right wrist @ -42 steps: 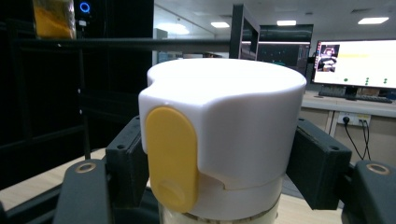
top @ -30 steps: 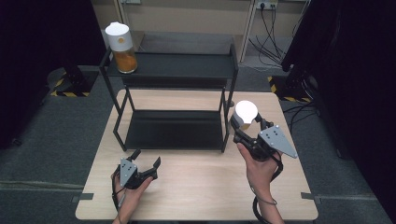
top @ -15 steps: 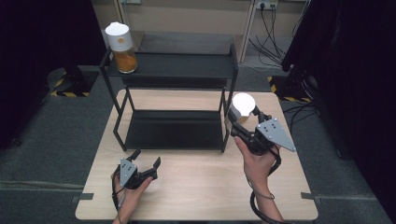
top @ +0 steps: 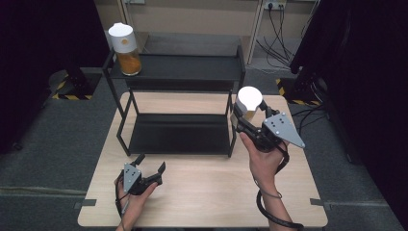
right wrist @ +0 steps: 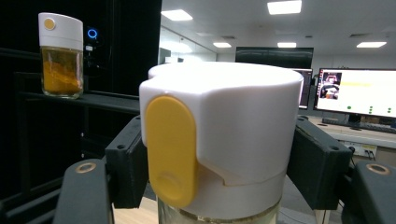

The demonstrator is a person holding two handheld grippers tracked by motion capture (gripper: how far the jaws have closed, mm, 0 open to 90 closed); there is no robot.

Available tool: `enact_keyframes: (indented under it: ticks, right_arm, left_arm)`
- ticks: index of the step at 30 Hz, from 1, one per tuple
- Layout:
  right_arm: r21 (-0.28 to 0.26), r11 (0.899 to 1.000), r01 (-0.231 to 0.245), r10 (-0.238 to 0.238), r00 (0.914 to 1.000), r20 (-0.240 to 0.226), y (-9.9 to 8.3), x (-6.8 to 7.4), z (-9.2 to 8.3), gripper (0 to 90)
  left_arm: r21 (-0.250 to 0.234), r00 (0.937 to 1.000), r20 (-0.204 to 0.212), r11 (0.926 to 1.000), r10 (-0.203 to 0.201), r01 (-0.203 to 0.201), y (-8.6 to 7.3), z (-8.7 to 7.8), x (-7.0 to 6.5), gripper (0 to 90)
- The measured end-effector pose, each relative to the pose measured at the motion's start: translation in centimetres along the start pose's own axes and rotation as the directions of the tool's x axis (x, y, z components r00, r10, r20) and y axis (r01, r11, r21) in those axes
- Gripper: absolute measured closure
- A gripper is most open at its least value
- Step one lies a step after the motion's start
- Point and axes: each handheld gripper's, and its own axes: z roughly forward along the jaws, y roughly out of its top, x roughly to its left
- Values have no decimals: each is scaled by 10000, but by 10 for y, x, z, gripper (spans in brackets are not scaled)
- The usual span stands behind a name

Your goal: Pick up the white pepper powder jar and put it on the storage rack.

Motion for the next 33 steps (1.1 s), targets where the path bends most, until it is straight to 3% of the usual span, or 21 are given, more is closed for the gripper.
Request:
enact_keyframes:
  ticks: [33]
  right_arm:
    - [-119, 9999, -38, 38, 10000, 24, 29, 2, 33, 309]
  left_arm:
    - [-1, 10000, -14, 10000, 22, -22, 0, 0, 0, 126]
